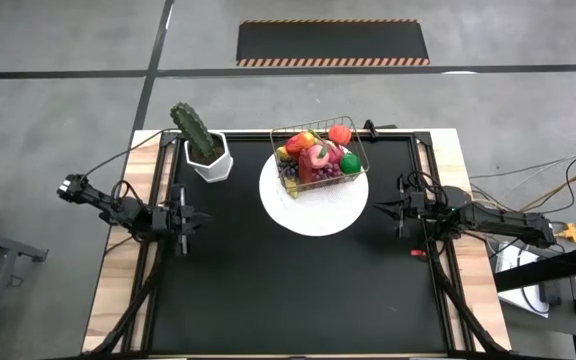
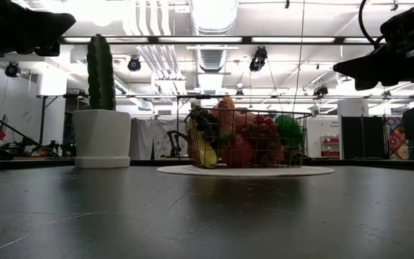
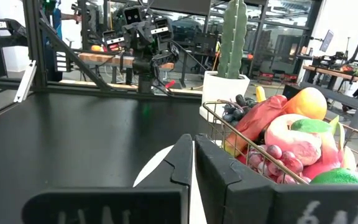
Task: Build produce basket
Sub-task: Return to Home Position
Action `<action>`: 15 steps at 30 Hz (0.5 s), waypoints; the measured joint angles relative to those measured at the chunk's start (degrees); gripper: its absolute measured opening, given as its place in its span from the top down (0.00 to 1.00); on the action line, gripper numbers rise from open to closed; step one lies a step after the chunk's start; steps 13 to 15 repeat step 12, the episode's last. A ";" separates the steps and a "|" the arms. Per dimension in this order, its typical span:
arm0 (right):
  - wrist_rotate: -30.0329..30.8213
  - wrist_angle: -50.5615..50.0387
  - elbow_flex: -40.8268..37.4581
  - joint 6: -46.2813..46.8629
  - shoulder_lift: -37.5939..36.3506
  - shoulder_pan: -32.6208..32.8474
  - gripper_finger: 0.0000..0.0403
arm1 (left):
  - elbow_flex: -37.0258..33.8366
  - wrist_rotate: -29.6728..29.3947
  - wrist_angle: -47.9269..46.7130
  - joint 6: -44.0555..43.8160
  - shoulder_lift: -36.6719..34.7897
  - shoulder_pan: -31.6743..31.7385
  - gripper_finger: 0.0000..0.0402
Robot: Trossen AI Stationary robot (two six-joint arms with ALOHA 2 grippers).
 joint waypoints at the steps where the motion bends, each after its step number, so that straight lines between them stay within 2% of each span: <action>1: -0.02 0.02 0.00 0.00 0.00 0.00 0.98 | 0.00 0.00 0.00 0.02 0.00 0.00 0.99; 15: 0.00 0.02 0.02 0.00 0.00 0.00 0.98 | 0.00 -0.01 0.01 0.01 0.26 0.02 0.99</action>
